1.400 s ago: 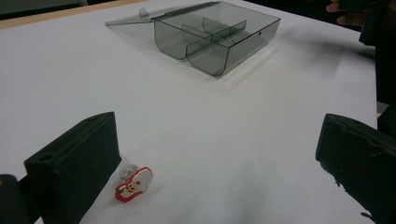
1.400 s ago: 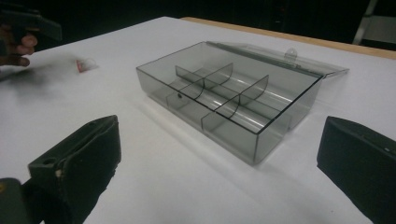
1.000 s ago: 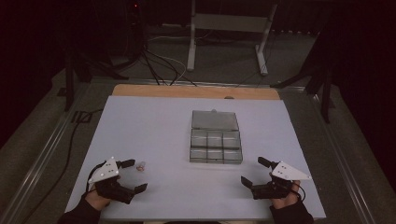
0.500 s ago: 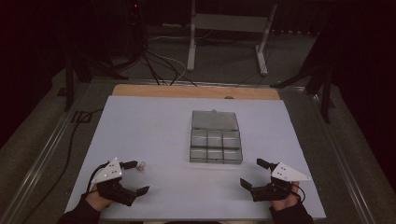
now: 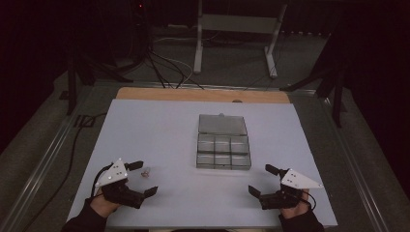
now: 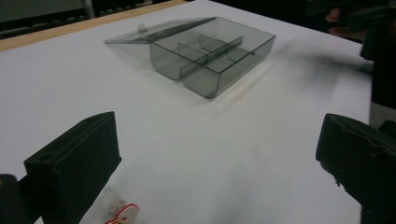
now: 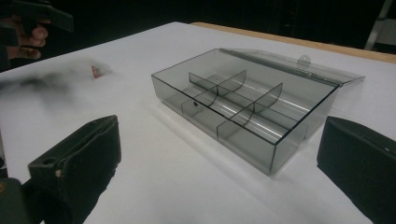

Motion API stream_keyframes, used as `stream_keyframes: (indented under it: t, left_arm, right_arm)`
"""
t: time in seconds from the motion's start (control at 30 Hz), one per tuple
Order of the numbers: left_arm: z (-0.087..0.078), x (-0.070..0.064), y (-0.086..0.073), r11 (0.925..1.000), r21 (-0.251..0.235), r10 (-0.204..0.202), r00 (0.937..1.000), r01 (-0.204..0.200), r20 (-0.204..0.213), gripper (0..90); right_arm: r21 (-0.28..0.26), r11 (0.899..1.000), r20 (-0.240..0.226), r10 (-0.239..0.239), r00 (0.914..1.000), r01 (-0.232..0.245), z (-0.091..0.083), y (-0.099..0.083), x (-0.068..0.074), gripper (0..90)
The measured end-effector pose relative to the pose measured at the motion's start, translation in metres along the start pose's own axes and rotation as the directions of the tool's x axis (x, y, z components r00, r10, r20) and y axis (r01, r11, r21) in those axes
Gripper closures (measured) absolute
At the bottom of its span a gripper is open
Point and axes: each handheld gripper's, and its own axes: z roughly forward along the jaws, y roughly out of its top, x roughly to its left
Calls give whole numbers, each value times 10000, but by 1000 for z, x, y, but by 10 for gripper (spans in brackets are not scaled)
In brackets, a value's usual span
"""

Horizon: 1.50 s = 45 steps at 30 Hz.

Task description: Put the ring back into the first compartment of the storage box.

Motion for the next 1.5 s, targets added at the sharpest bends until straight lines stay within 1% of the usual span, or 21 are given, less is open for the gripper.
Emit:
stream_keyframes:
  t: [0.03, 0.1, 0.27, 0.33, 0.47, 0.57, 0.6, 0.63, 0.73, 0.83, 0.87, 0.9, 1.0, 1.07, 1.1, 1.17, 1.2, 1.33, 1.4, 1.47, 1.5]
  left_arm:
    - [0, 1, 0, 9999, -4, -134, 9998, 134, -153, 5]
    - [0, 2, 1, 9998, -11, -181, 9995, 181, -264, 5]
    - [2, 5, -1, 9986, 66, -514, 9975, 518, -495, 5]
    - [3, 7, -1, 9976, 99, -679, 9951, 687, -717, 5]
    - [5, 11, -3, 9948, 90, -993, 9854, 1016, -1381, 5]
    - [5, 13, -5, 9928, 110, -1149, 9751, 1191, -1899, 5]
    - [5, 13, -5, 9925, 67, -1187, 9732, 1224, -1971, 5]
    - [5, 14, -5, 9918, 51, -1239, 9686, 1279, -2154, 5]
    - [6, 15, -6, 9884, 61, -1455, 9591, 1515, -2430, 5]
    - [7, 15, -7, 9878, 175, -1435, 9483, 1547, -2832, 5]
    - [7, 15, -7, 9865, 183, -1506, 9461, 1626, -2867, 5]
    - [8, 15, -8, 9851, 259, -1548, 9415, 1702, -2993, 5]
    - [11, 13, -9, 9831, 468, -1534, 9364, 1768, -3155, 5]
    - [15, 12, -10, 9804, 637, -1541, 9267, 1866, -3427, 5]
    - [17, 11, -11, 9783, 745, -1557, 9236, 1932, -3503, 5]
    - [22, 9, -12, 9750, 969, -1537, 9213, 2002, -3572, 5]
    - [23, 8, -12, 9751, 962, -1534, 9205, 2000, -3593, 5]
    - [25, 7, -11, 9683, 1101, -1705, 9156, 2241, -3643, 6]
    - [27, 7, -11, 9645, 1215, -1740, 9106, 2343, -3748, 6]
    - [28, 8, -12, 9580, 1434, -1787, 9082, 2483, -3784, 6]
    - [29, 8, -13, 9543, 1526, -1816, 9041, 2570, -3869, 6]
  right_arm:
    - [-34, 10000, 21, 43, 10000, -43, 0, 0, 0, 0]
    - [-30, 10000, 23, 34, 10000, -34, 0, 0, 0, 0]
    - [-58, 9999, 11, 123, 9999, -123, 0, 0, -1, 0]
    - [-49, 9999, -6, 89, 10000, -89, 0, 0, 0, 0]
    - [-120, 9999, 10, 106, 9999, -106, -1, 0, 0, 0]
    - [-119, 9998, 29, 166, 9999, -165, -1, 0, -1, 0]
    - [-133, 9998, 8, 179, 9998, -179, -1, 0, -1, 0]
    - [-132, 9998, 13, 158, 9999, -158, -1, 0, -1, 0]
    - [-150, 9997, -13, 204, 9998, -204, -1, 0, -1, 0]
    - [-138, 9998, 3, 151, 9999, -151, -1, 0, 0, 0]
    - [-139, 9998, 5, 165, 9999, -165, -1, 0, 0, 0]
    - [-143, 9997, 21, 182, 9998, -182, -1, 0, 0, 0]
    - [-162, 9998, 45, 146, 9999, -145, -1, 0, 0, 0]
    - [-169, 9997, 6, 191, 9998, -191, -1, 0, -1, 0]
    - [-184, 9995, -1, 238, 9997, -238, -1, 0, -1, 0]
    - [-166, 9997, 13, 183, 9998, -183, -1, 0, -1, 0]
    - [-165, 9997, 5, 183, 9998, -183, -1, 0, -1, 0]
    - [-191, 9996, 9, 223, 9998, -223, -2, 0, -1, 0]
    - [-169, 9997, 7, 203, 9998, -203, -2, 0, -1, 0]
    - [-191, 9995, 17, 244, 9997, -244, -2, 0, -1, 0]
    - [-188, 9996, 14, 230, 9997, -229, -2, 0, -1, 0]
